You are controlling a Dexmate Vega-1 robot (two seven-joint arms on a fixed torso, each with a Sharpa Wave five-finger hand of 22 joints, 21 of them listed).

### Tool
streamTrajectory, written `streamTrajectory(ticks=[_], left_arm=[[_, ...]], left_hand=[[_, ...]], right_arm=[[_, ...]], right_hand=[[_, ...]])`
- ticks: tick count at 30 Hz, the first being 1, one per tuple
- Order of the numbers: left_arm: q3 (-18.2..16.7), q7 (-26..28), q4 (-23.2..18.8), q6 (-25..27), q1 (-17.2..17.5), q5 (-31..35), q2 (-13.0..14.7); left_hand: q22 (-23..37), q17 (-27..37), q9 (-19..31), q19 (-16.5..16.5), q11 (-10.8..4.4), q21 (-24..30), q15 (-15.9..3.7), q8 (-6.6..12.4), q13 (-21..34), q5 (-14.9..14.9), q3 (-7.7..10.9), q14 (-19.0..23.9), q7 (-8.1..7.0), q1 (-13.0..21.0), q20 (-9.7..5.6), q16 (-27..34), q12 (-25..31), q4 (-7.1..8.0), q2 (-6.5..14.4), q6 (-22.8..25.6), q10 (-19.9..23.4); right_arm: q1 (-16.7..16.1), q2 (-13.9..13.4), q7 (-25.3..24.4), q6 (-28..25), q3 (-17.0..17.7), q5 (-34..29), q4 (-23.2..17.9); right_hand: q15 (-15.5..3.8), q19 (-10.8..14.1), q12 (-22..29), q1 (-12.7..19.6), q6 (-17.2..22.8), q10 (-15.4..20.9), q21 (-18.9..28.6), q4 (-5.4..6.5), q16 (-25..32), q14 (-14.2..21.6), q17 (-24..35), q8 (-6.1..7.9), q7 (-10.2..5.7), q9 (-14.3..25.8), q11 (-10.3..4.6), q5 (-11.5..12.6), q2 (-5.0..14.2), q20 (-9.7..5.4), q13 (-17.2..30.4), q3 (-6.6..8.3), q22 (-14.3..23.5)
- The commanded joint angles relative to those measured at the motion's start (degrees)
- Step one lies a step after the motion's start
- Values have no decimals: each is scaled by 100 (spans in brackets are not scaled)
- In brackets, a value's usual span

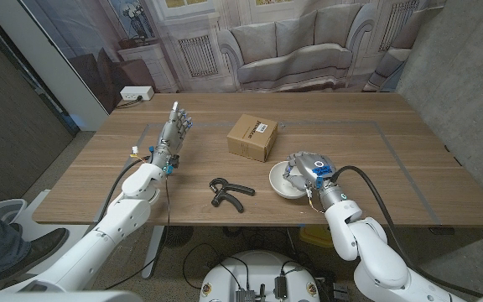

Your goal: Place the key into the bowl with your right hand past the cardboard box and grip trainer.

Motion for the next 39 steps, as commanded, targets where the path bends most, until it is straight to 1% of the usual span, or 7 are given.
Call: streamTrajectory(ticks=[1, 6, 13, 21, 25, 32, 39], left_arm=[[6, -7, 3, 24, -5, -8, 1], [10, -9, -3, 31, -19, 1, 7], [15, 5, -21, 42, -22, 17, 16], [11, 28, -39, 53, -14, 20, 20], [26, 5, 12, 55, -36, 9, -2], [55, -42, 90, 34, -89, 11, -42], [80, -60, 128, 26, -132, 22, -70]], left_hand=[[20, 11, 21, -39, -10, -4, 19, 9, 11, -22, -34, 13, 14, 54, 1, -7, -3, -8, -7, 28, 8], [20, 11, 21, -43, 0, -6, 19, 7, 11, -22, -38, 12, 15, 57, 3, -7, -3, -8, -4, 25, 11], [20, 11, 21, -48, -8, -7, 19, 7, 11, -23, -42, 12, 11, 60, 11, -7, -5, -9, -1, 24, 6], [20, 11, 21, -47, -13, -6, 21, 8, 11, -25, -49, 10, 14, 64, 14, -8, -4, -10, 3, 29, 9], [20, 12, 21, -48, -5, -6, 22, 7, 11, -25, -52, 10, 11, 66, 15, -7, -4, -10, 5, 26, 8], [20, 12, 21, -50, -8, -6, 16, 5, 12, -26, -57, 16, 6, 70, 16, -5, -5, -11, 7, 21, 6], [20, 12, 21, -50, -8, -6, 17, 5, 12, -27, -61, 14, 7, 73, 16, -5, -4, -11, 10, 21, 10]], right_arm=[[-80, 15, -8, -36, 45, 105, -7], [-123, 10, -47, -78, 49, 114, -13], [-156, 4, -125, -93, 49, 163, -1], [-139, -9, -89, -108, 23, 208, 6], [-119, -4, -66, -129, -8, 201, 23], [-97, -1, -25, -173, -48, 183, 27], [-103, -11, -48, -172, -49, 237, 28]], right_hand=[[-462, -13, 44, 14, 81, 65, -22, -49, 21, -30, -4, 41, -1, -9, 48, 48, 1, -339, 15, 9, 5], [-458, -21, 91, 9, 114, 183, -34, -53, 25, -30, -4, 27, -3, -48, -30, 48, -16, -331, 13, 4, 5], [-434, -38, 130, -2, 123, 293, -51, -53, 15, -68, -3, 3, -13, -89, -90, 48, -28, -325, 8, -2, 5], [-396, -65, 94, -9, 146, 217, -72, -54, 8, -111, -2, -17, -19, -131, -62, 49, -31, -305, 4, -2, 6], [-396, -66, 71, -11, 151, 164, -77, -55, 10, -116, -1, -26, -24, -147, -74, 50, -32, -301, 3, -2, 6], [-397, -73, 42, -11, 160, 91, -87, -57, 14, -125, 1, -39, -22, -171, -12, 52, -29, -291, 2, 2, 6], [-390, -78, 40, -7, 164, 85, -94, -60, 17, -130, 2, -48, -21, -188, 5, 53, -27, -279, 2, 6, 7]])
